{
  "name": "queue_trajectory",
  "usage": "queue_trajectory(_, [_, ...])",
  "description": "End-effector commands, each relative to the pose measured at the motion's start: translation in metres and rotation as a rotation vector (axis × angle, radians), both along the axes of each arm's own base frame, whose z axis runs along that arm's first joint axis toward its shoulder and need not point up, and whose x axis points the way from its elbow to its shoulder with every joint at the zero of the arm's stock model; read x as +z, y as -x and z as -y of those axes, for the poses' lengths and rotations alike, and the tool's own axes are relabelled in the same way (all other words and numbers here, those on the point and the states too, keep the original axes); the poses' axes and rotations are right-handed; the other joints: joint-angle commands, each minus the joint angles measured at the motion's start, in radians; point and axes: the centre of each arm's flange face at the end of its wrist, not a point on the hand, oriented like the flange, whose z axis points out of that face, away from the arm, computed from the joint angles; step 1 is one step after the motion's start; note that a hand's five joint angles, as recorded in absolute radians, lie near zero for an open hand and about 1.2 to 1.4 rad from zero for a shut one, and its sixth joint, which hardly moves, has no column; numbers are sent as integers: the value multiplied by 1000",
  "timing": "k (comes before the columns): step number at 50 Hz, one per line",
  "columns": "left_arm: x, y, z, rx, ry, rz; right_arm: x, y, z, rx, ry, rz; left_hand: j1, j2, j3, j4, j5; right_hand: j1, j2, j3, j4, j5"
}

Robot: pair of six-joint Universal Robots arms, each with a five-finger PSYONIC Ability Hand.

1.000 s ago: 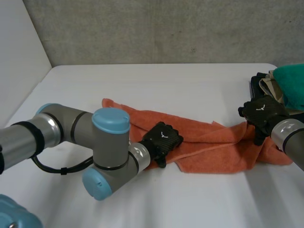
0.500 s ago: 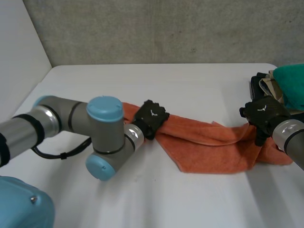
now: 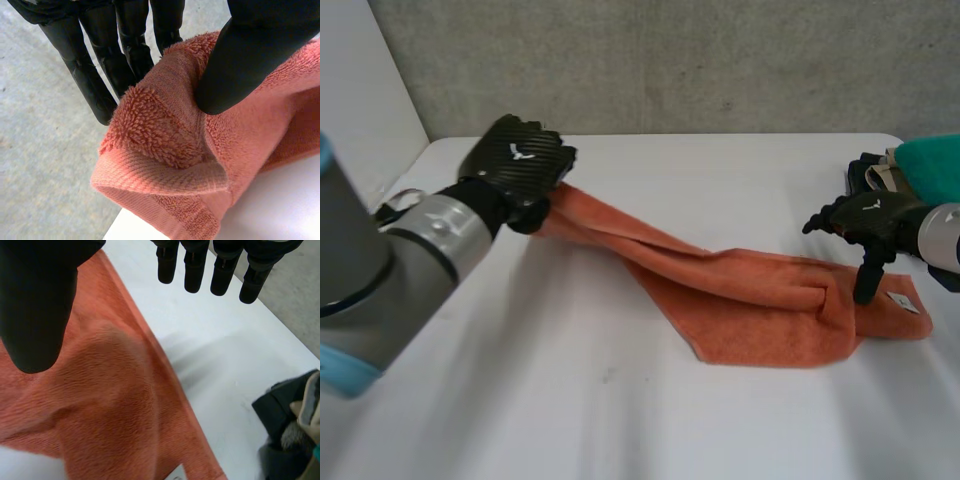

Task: Fold the laundry.

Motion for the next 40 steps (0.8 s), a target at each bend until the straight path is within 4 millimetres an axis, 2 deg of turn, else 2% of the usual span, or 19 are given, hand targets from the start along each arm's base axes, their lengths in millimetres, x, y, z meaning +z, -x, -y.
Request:
queue_trajectory(1, [-1,-24,-11,14,-33,11,-6,-3,29,66,88,-48,249,202,208,197,246,-42,-24,-23,-30,-9])
queue_trajectory(6, [-2,-37,-24,20,-34,11,-22,-15,35,110,63,-60,249,202,208,197,246,-42,-24,-23,-30,-9])
queue_trajectory(11, [0,-46,-24,31,-8,-7,-35,-29,17,179,-74,-84,249,202,208,197,246,-16,3,3,-4,17])
queue_trajectory(16, [0,-50,-12,48,16,-18,-42,-44,-1,233,-162,-85,249,202,208,197,246,87,105,106,99,119])
queue_trajectory(17, [0,-50,-8,53,16,-18,-44,-46,-3,237,-169,-87,249,202,208,197,246,151,169,170,163,184])
queue_trajectory(19, [-1,-51,3,65,24,-22,-53,-51,-3,238,-177,-97,249,202,208,197,246,593,611,612,605,625])
queue_trajectory(20, [0,-51,12,71,35,-26,-53,-54,-1,235,-159,-107,249,202,208,197,246,950,968,968,961,982])
queue_trajectory(21, [1,-51,18,74,48,-31,-51,-55,3,228,-133,-112,249,202,208,197,246,1140,1158,1158,1151,1172])
queue_trajectory(23, [5,-50,29,77,78,-40,-41,-59,16,201,-33,-109,249,202,208,197,246,1142,1160,1160,1153,1174])
queue_trajectory(24, [13,-48,43,84,128,-56,-26,-65,29,155,80,-78,249,202,208,197,246,1142,1160,1160,1153,1174])
queue_trajectory(26, [24,-48,61,93,199,-79,-3,-71,42,101,211,-21,249,202,208,197,246,1142,1160,1160,1153,1174])
queue_trajectory(27, [40,-49,81,115,283,-110,29,-75,53,51,368,57,249,202,208,197,246,1142,1160,1160,1153,1174])
queue_trajectory(29, [60,-53,99,144,373,-147,60,-78,58,24,508,125,249,202,208,197,246,1142,1160,1160,1153,1174])
queue_trajectory(30, [82,-60,116,189,457,-198,89,-80,61,5,654,199,249,202,208,197,246,1142,1160,1160,1153,1174])
queue_trajectory(33, [114,-72,134,259,557,-305,123,-84,58,3,846,285,249,202,208,197,246,1142,1160,1160,1153,1174])
queue_trajectory(34, [132,-80,141,292,598,-379,139,-86,53,12,951,317,249,202,208,197,246,1142,1160,1160,1153,1174])
queue_trajectory(37, [146,-90,144,320,596,-472,153,-88,43,30,1061,344,249,202,208,197,246,1142,1160,1160,1153,1174])
queue_trajectory(38, [146,-93,144,314,564,-507,152,-89,33,50,1075,350,249,202,208,197,246,1142,1160,1160,1153,1174])
queue_trajectory(40, [140,-94,142,299,512,-519,146,-91,26,79,1058,345,249,202,208,197,246,1142,1160,1160,1153,1174])
